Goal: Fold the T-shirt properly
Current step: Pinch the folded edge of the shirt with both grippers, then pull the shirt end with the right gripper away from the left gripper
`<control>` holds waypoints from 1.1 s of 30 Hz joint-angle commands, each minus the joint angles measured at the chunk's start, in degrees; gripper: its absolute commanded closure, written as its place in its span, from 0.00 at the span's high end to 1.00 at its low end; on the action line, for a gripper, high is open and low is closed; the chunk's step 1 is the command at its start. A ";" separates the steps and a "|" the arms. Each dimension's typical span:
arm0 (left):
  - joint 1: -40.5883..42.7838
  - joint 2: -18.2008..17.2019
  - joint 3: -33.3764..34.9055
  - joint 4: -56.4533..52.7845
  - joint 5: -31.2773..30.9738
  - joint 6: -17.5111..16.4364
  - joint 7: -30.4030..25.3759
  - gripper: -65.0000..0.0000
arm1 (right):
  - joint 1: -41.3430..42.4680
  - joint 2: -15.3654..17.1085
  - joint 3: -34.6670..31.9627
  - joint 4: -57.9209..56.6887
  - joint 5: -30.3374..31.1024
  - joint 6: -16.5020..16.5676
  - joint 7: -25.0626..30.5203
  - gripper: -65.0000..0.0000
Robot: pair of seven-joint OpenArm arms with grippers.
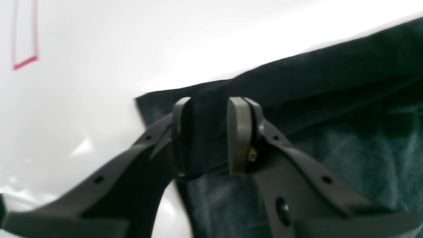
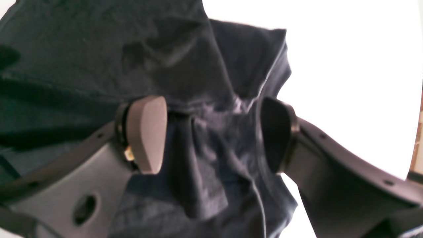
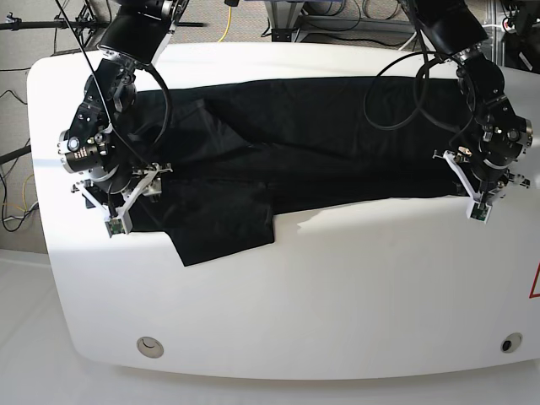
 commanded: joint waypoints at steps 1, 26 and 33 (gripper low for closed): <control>0.23 -1.25 -1.43 2.79 -0.23 0.12 -0.58 0.25 | 3.32 0.56 -1.64 0.20 0.51 -0.10 1.39 0.65; 3.74 -7.23 -16.29 4.99 -0.23 0.12 -0.58 0.25 | 25.92 3.20 -16.14 -42.44 -0.28 -0.54 20.55 0.66; 5.32 -6.97 -16.37 4.99 -0.23 0.12 -0.58 0.25 | 27.76 5.39 -17.55 -52.11 -0.37 -0.63 29.35 0.66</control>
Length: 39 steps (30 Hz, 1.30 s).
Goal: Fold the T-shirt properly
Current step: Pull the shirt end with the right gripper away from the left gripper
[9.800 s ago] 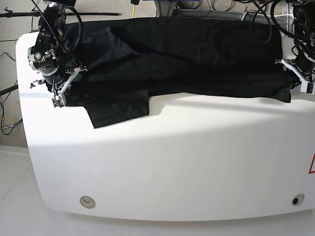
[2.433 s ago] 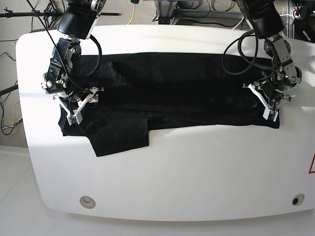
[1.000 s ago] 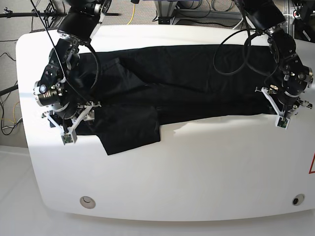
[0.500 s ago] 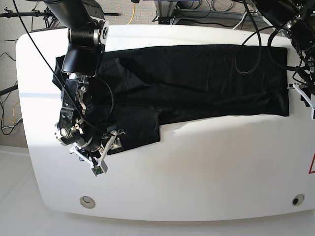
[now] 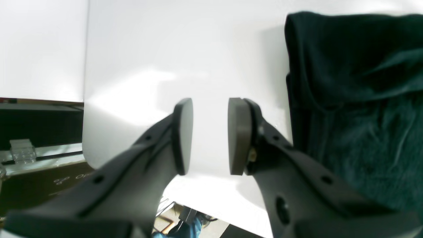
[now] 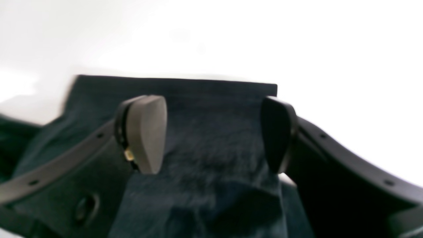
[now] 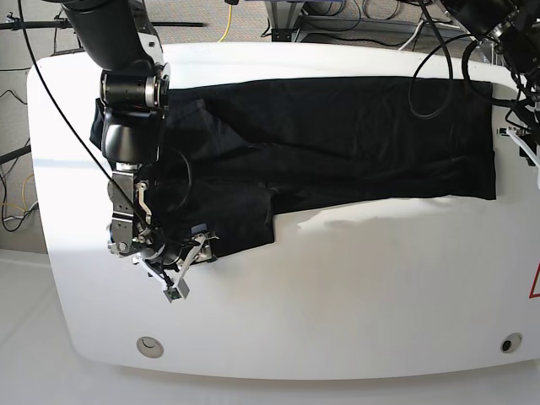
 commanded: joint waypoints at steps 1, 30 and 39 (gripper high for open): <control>-0.07 -0.80 -0.24 1.06 -0.19 0.18 -0.78 0.25 | 2.48 1.26 0.13 -2.98 0.76 0.25 4.52 0.66; 0.89 0.87 -0.16 0.79 -0.19 0.18 -0.78 0.25 | 0.89 -1.99 0.57 -11.77 -14.09 0.33 17.36 0.65; 0.98 0.87 -0.24 0.79 -0.19 0.18 -0.78 0.25 | 0.10 -2.17 0.57 -11.77 -13.92 0.33 17.36 0.16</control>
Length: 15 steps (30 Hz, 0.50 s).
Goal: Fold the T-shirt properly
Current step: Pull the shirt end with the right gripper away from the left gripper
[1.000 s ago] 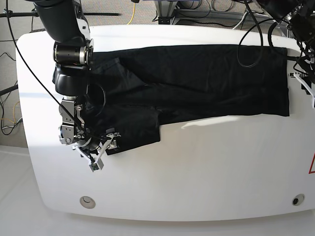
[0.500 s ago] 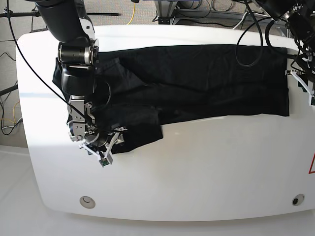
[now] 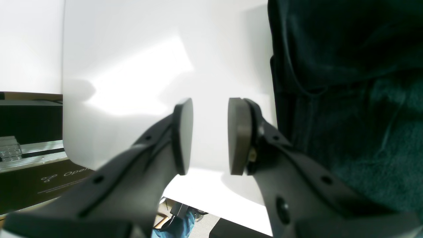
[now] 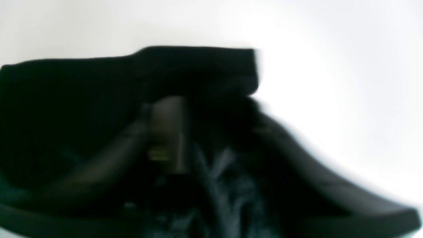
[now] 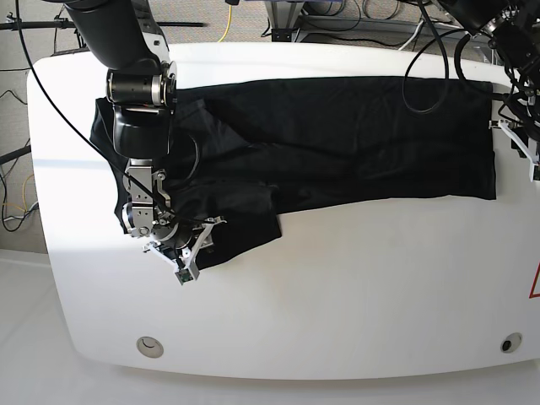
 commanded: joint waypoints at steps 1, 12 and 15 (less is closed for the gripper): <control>-0.31 -1.01 -0.27 0.95 -0.21 0.36 -0.76 0.25 | 0.95 0.04 0.00 0.45 -0.10 0.55 -1.38 0.06; -0.31 -1.01 -0.18 0.86 -0.21 0.36 -0.85 0.25 | 0.95 0.04 0.79 1.33 -0.10 0.46 -1.99 0.00; -0.31 -1.01 -0.18 0.86 -0.21 0.36 -0.85 0.25 | 0.51 0.04 2.99 4.31 -0.10 0.46 -4.19 0.00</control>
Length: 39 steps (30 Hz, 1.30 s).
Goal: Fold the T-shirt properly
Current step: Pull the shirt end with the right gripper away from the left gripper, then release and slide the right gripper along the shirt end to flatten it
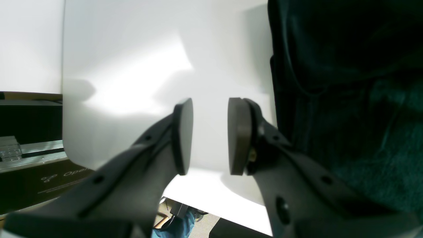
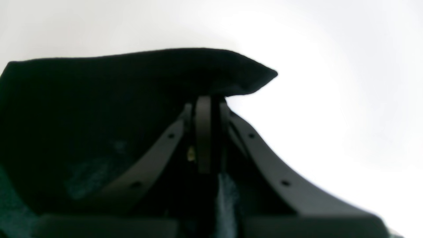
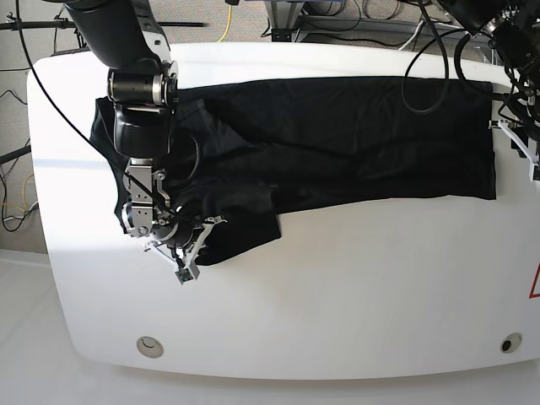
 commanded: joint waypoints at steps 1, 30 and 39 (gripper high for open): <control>-0.31 -1.01 -0.07 0.86 -0.21 0.36 -0.85 0.25 | 0.71 0.39 1.60 4.45 -0.30 0.22 -3.58 0.00; -0.66 -1.01 0.02 0.77 -0.39 0.36 -0.85 0.25 | -21.27 -5.06 3.79 66.61 -0.30 0.75 -40.33 0.00; -0.66 -1.01 0.02 0.77 -0.39 0.36 -0.85 0.25 | -27.33 -5.67 4.06 70.12 -0.74 0.75 -42.53 0.00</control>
